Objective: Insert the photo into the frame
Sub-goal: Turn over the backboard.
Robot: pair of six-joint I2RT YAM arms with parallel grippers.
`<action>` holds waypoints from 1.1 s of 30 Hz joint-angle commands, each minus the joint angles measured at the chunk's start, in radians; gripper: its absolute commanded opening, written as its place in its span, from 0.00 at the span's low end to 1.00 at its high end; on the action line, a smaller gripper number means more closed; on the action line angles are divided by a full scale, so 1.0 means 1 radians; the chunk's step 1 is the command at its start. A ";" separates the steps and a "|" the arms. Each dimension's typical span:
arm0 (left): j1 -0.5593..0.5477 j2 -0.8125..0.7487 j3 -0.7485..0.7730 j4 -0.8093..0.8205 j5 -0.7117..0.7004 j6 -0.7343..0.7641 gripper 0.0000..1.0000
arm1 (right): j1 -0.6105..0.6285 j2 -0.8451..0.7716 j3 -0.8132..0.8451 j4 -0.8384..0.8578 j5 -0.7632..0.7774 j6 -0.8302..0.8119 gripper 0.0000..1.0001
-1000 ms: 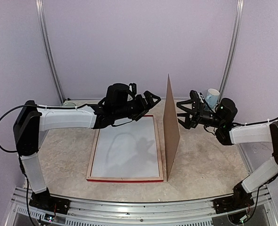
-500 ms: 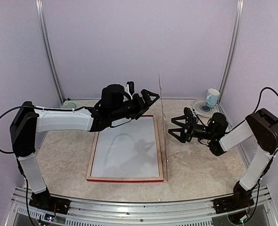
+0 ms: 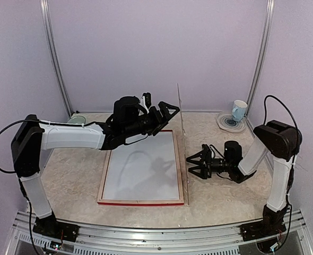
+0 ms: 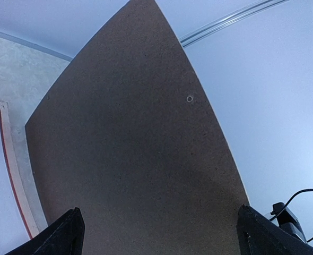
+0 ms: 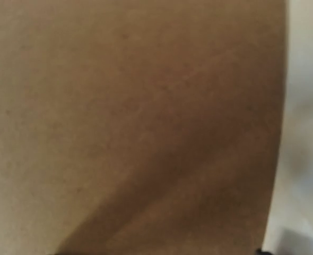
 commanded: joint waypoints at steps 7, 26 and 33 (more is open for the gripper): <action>0.001 -0.075 -0.019 0.041 -0.016 0.011 0.99 | 0.011 -0.001 0.037 -0.192 0.077 -0.161 0.78; 0.012 -0.131 -0.112 -0.075 -0.033 0.000 0.99 | 0.014 0.020 0.044 -0.226 0.075 -0.175 0.79; 0.013 -0.208 -0.158 -0.171 -0.117 0.064 0.94 | 0.014 0.047 0.040 -0.199 0.070 -0.160 0.79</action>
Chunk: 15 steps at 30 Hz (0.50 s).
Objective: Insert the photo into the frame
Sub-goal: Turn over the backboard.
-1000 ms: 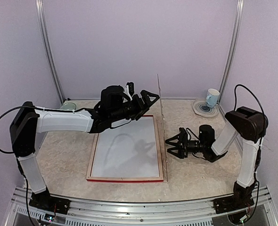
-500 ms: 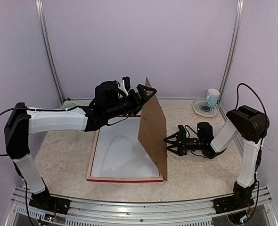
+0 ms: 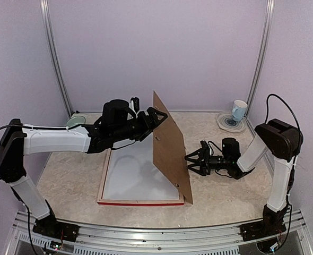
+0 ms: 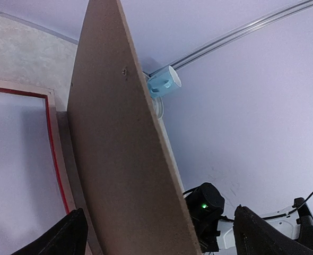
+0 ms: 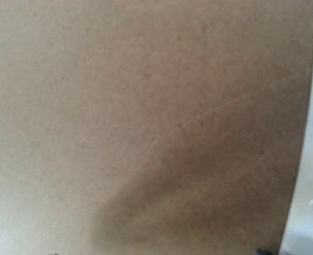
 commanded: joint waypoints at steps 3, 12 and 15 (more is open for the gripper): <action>0.003 -0.073 -0.039 -0.059 -0.055 0.056 0.87 | 0.013 0.061 -0.021 -0.072 0.044 -0.027 0.79; 0.006 -0.061 -0.082 -0.031 -0.044 0.050 0.55 | 0.013 0.050 -0.031 -0.085 0.042 -0.037 0.79; 0.006 -0.058 -0.079 -0.059 -0.040 0.052 0.54 | 0.013 0.045 -0.033 -0.091 0.046 -0.040 0.79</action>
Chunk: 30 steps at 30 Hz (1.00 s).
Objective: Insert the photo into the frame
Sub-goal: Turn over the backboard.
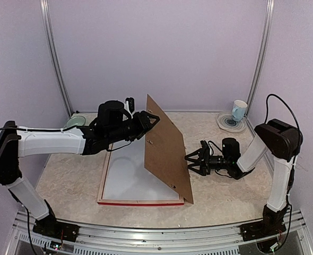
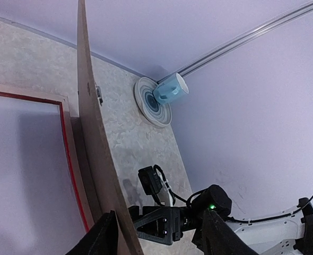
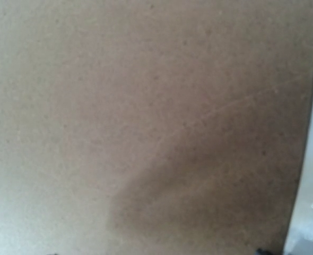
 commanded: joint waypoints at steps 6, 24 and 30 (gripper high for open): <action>-0.002 0.003 -0.006 -0.140 -0.008 0.025 0.51 | 0.013 0.021 -0.023 -0.155 0.067 -0.067 0.79; 0.013 -0.036 -0.030 -0.320 -0.040 0.043 0.43 | 0.021 0.019 0.008 -0.282 0.112 -0.158 0.80; 0.026 -0.072 -0.092 -0.259 -0.019 0.012 0.41 | 0.023 0.029 0.014 -0.319 0.127 -0.185 0.80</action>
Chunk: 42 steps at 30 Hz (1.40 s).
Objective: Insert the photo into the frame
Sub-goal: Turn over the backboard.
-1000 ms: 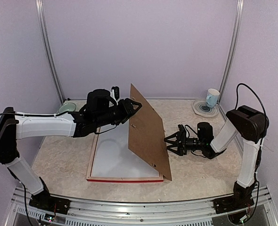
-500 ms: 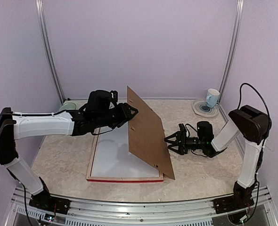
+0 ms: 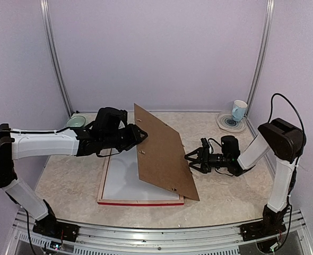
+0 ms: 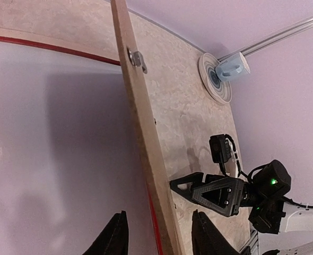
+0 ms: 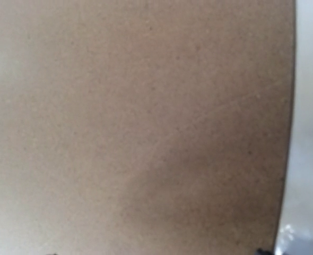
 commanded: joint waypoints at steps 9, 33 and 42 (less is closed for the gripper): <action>0.016 -0.068 -0.084 0.047 0.017 -0.022 0.54 | 0.025 0.078 -0.015 -0.179 0.064 -0.055 0.80; 0.053 -0.128 -0.220 0.102 0.060 -0.053 0.01 | 0.027 0.092 -0.012 -0.175 0.060 -0.049 0.80; 0.079 -0.155 -0.304 0.170 0.083 -0.079 0.00 | 0.025 0.062 -0.001 -0.217 0.058 -0.076 0.81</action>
